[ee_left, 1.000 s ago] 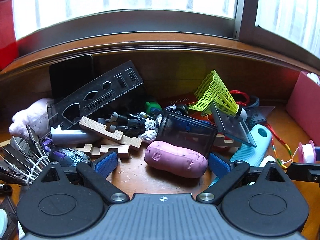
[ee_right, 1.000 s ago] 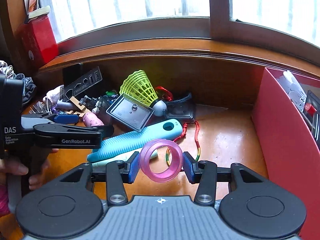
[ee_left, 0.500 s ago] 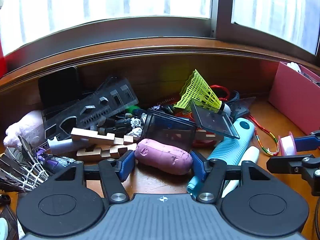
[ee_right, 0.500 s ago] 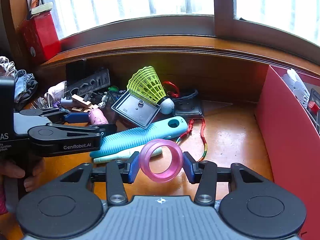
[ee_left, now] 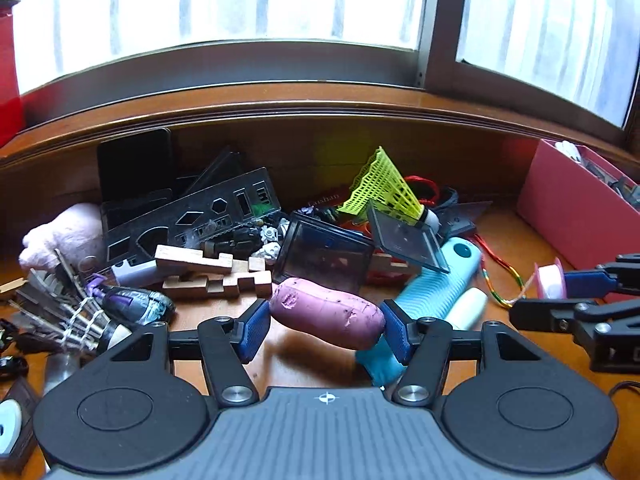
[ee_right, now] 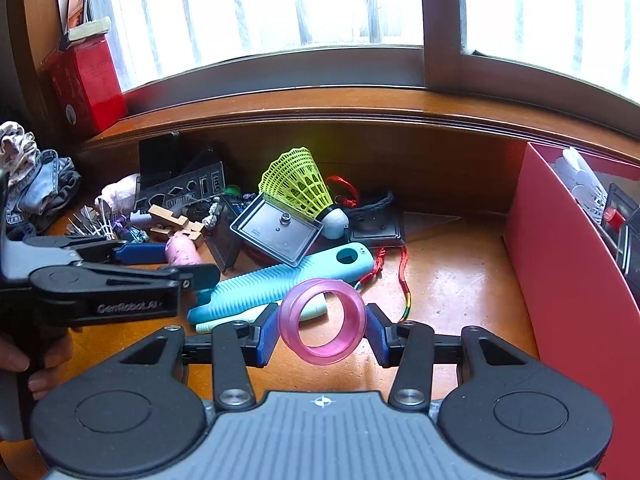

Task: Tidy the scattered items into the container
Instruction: 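Lift the pink ring tape with the right gripper while the left gripper grasps the pink eraser, then carry the pink ring tape and pink eraser over the red box with both grippers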

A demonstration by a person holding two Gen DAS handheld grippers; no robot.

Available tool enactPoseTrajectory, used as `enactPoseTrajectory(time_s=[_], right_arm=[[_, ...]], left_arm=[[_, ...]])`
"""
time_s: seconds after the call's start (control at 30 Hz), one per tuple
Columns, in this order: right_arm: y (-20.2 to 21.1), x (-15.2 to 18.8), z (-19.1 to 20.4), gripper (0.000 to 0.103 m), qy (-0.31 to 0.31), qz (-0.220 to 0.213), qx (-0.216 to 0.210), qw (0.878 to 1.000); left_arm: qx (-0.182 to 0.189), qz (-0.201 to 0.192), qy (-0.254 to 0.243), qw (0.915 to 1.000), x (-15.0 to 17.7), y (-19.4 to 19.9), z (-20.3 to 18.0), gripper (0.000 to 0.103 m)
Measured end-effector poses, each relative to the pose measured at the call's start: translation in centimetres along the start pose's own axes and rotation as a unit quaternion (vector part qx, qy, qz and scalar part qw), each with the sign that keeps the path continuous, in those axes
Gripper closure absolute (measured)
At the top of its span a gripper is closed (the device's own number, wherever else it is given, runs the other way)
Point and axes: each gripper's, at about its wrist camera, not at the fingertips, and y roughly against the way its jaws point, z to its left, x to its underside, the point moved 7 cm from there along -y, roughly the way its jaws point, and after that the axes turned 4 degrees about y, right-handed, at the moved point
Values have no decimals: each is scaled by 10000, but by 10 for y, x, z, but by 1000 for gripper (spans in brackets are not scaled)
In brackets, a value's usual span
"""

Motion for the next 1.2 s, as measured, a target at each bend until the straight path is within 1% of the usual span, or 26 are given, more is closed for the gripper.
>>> enactPoseTrajectory(time_s=[0.33,0.6,1.07,1.2], right_arm=[[21,3,6,55,5,-233,-75,9997],[41,13,4,55,-120,-367,-97,9992],[74,25,-10,54,-146,-583,-37,9982],[79,31,-18,54,-183,-536,-37,9984]], left_arm=[[28,-91,-159,9998,1,25,-19,43],[48,-203,-347,9992,-1,43,-36,43],[105,-354,-557,9978,-1,62,-73,43],[122,-349,-572,9977,2,63,-83,43]])
